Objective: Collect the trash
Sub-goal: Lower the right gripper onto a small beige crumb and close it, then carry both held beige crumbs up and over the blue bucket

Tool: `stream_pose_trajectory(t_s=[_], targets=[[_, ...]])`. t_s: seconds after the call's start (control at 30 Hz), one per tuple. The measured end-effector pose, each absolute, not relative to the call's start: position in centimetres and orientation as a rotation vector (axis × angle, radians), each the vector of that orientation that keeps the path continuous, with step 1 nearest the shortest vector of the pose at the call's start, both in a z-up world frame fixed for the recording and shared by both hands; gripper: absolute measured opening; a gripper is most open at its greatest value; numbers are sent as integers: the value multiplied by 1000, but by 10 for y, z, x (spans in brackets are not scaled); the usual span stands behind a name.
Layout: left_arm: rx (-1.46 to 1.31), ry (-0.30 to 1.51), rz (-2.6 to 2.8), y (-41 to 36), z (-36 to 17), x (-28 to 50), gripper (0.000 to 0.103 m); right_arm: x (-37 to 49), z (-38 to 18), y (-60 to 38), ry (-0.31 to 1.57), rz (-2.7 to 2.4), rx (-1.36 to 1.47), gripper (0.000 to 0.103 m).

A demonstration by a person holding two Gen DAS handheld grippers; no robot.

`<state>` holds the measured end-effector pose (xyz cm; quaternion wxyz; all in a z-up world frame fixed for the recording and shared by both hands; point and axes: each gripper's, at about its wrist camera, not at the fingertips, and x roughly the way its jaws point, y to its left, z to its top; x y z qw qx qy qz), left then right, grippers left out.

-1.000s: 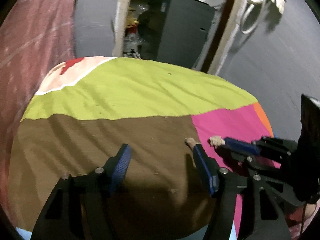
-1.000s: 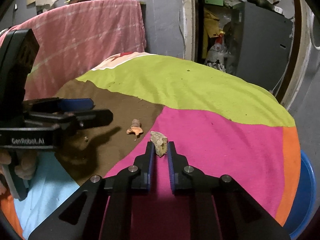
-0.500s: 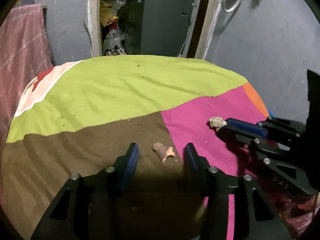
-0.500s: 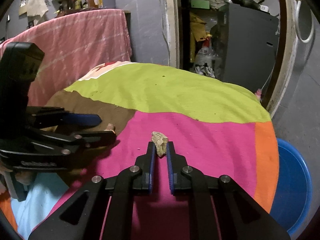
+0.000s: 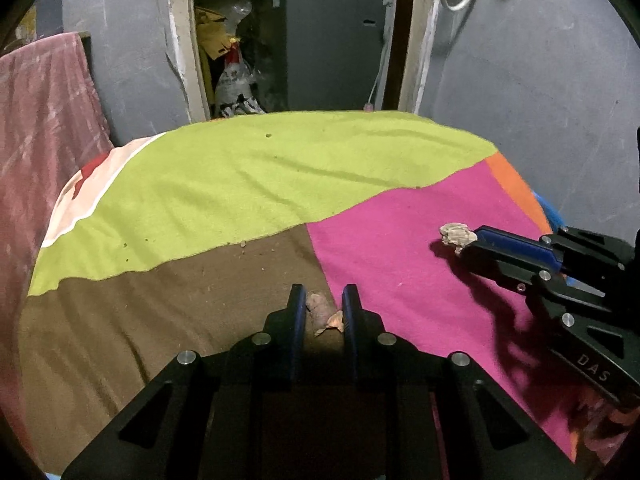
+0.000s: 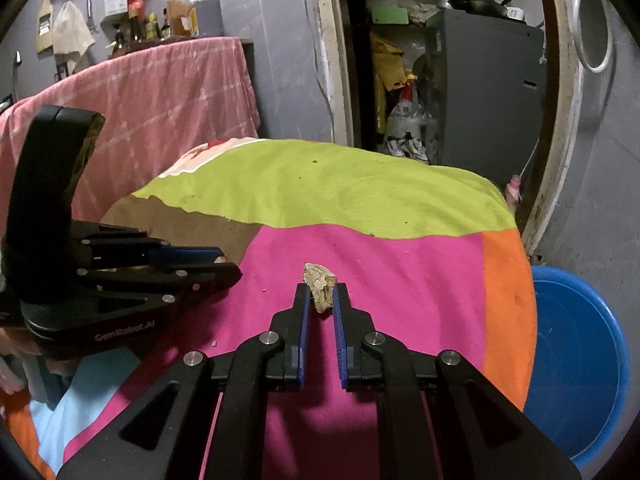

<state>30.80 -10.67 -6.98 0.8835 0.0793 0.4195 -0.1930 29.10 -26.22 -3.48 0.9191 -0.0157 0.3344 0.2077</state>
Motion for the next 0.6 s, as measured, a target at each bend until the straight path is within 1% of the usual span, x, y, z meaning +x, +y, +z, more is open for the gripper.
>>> stream_pose_trajectory(t_s=[0.6], targets=[[82,497,-382,-135,8,258,15,241,30,-306,385,357,16,9]])
